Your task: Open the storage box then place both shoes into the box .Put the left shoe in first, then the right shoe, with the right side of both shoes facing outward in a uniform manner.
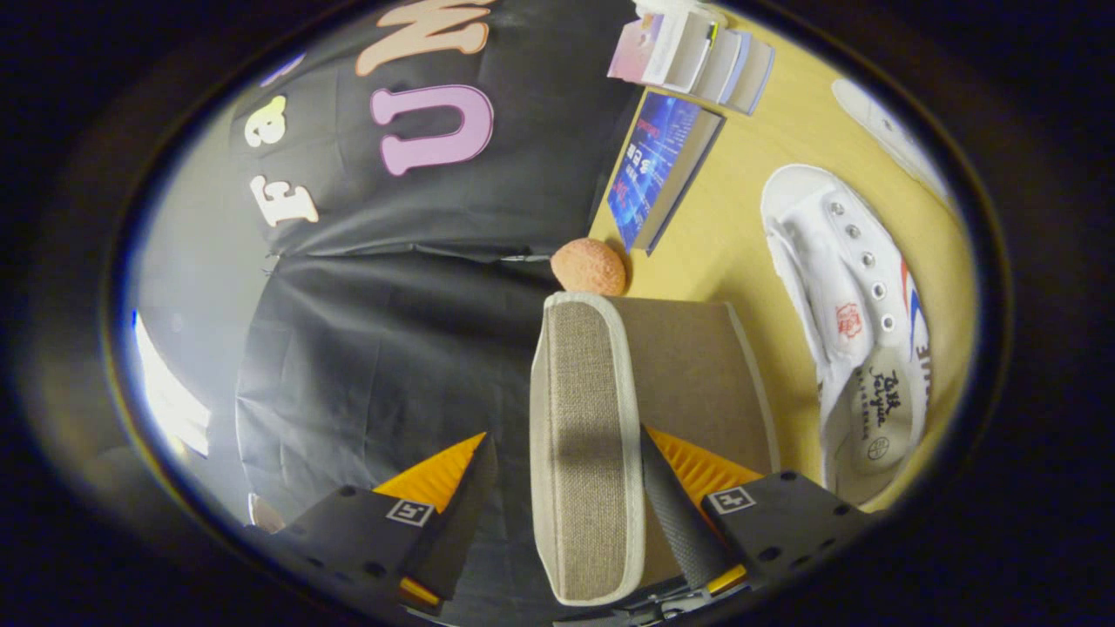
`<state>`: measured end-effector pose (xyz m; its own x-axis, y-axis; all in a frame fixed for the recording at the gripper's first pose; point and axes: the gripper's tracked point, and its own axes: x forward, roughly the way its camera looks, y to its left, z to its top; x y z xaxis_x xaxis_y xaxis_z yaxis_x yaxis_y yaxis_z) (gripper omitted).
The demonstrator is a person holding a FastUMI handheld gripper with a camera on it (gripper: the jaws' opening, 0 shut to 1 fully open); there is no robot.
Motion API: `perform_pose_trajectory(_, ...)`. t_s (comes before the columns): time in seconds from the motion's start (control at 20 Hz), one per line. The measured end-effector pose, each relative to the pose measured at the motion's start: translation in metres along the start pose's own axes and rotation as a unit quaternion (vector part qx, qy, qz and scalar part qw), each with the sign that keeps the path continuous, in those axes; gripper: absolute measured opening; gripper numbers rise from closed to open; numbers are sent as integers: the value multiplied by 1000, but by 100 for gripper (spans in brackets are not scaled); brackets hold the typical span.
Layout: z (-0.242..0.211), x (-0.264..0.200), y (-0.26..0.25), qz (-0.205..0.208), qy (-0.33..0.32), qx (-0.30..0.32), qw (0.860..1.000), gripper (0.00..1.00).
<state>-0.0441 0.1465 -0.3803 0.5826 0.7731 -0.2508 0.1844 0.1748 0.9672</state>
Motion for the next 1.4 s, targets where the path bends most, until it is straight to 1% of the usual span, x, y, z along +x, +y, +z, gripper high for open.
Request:
perform_pose_trajectory(0.15, -6, -10, 13, 7, 7, 2, 1000, 83)
perform_pose_trajectory(0.25, -15, -11, 19, 9, 30, 1, 1000, 76)
perform_pose_trajectory(0.3, -14, -13, 18, 3, 33, -8, 999, 73)
perform_pose_trajectory(0.35, -16, -3, 17, 3, 31, -17, 999, 70)
perform_pose_trajectory(0.4, -16, -12, 27, 10, 37, -19, 999, 66)
perform_pose_trajectory(0.45, -19, -13, 29, 8, 40, -28, 999, 63)
perform_pose_trajectory(0.55, -28, -15, 42, 21, 59, -43, 997, 57)
perform_pose_trajectory(0.85, -52, -8, 66, 14, 108, -106, 988, 57)
perform_pose_trajectory(1.0, -60, -7, 94, 30, 121, -122, 985, 57)
perform_pose_trajectory(1.15, -70, -1, 137, 54, 131, -151, 978, 57)
perform_pose_trajectory(1.4, -92, 30, 188, 83, 164, -193, 964, 57)
